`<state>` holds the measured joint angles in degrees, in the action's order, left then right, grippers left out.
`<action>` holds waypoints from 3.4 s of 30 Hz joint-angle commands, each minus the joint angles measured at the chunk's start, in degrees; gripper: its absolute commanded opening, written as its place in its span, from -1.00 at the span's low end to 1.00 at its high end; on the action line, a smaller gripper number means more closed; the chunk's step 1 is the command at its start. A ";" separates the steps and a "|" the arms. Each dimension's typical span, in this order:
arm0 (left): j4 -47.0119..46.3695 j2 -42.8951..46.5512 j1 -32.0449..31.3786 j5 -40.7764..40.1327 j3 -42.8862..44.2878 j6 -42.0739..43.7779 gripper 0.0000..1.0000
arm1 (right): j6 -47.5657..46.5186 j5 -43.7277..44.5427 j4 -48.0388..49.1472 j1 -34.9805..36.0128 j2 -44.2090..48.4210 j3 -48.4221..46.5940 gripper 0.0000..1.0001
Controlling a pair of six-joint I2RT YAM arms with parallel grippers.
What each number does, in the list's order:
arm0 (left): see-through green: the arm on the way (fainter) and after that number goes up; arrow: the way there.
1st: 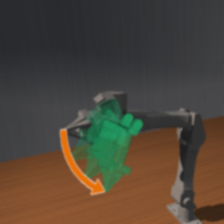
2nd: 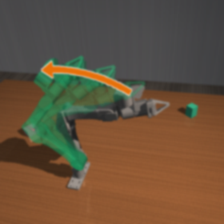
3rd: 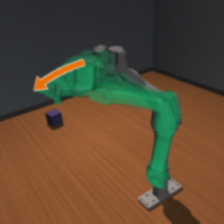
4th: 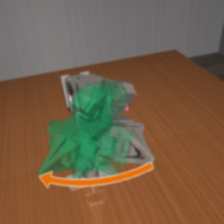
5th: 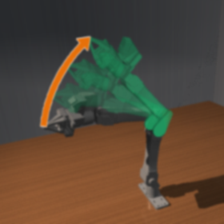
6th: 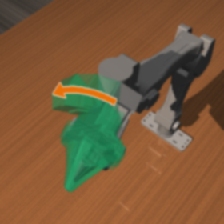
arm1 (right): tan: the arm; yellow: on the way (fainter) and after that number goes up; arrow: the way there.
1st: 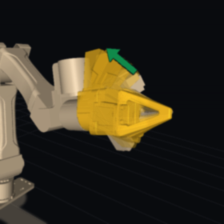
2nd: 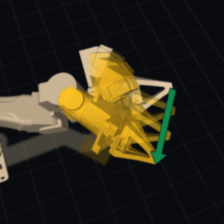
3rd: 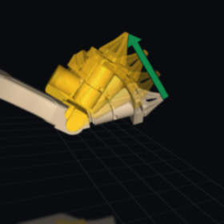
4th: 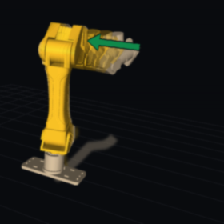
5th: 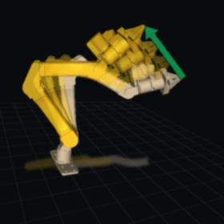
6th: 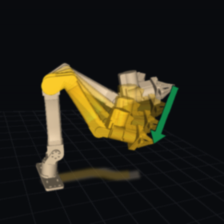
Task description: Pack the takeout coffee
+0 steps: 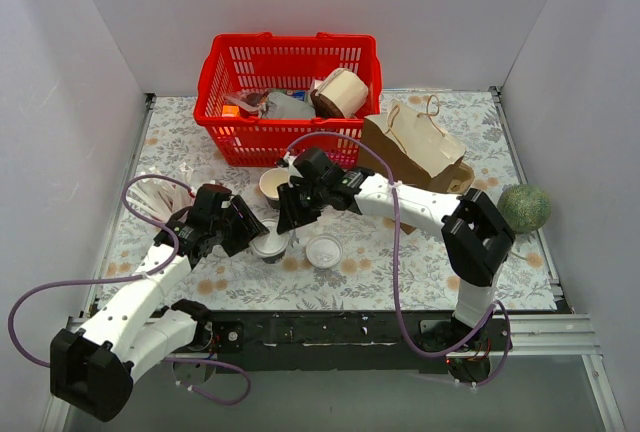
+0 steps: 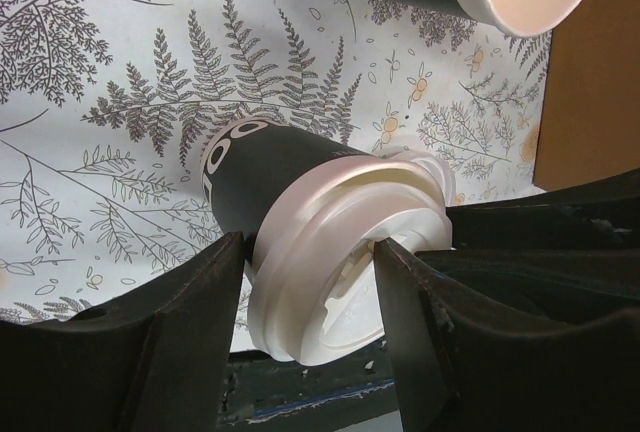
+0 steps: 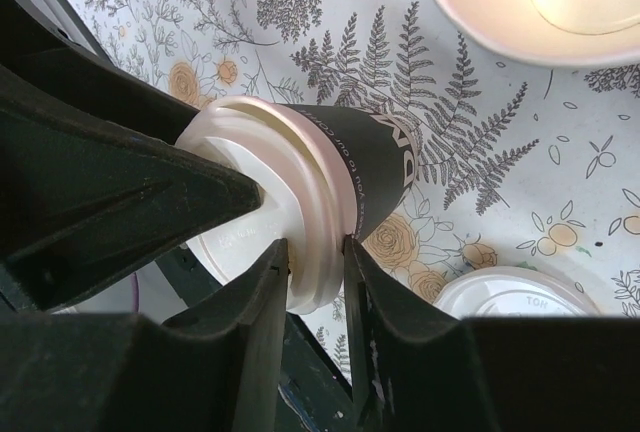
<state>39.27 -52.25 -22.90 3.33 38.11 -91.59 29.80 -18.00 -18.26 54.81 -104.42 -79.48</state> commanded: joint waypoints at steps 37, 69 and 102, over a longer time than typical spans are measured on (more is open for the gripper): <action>-22.46 9.62 0.31 0.89 -13.23 1.58 0.81 | -2.64 1.57 1.91 -0.67 -3.86 -2.78 -0.06; -31.53 16.66 0.31 2.38 -20.36 -3.51 0.30 | -5.89 -0.54 -0.11 -2.86 -4.65 -6.38 -0.01; -24.31 5.85 0.48 -5.46 -6.73 1.49 0.79 | 8.42 -4.41 7.80 -3.22 11.87 12.68 0.49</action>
<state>17.80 -43.75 -22.35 -2.81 28.88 -94.00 33.52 -18.63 -14.37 51.35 -95.31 -70.13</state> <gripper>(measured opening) 0.878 0.750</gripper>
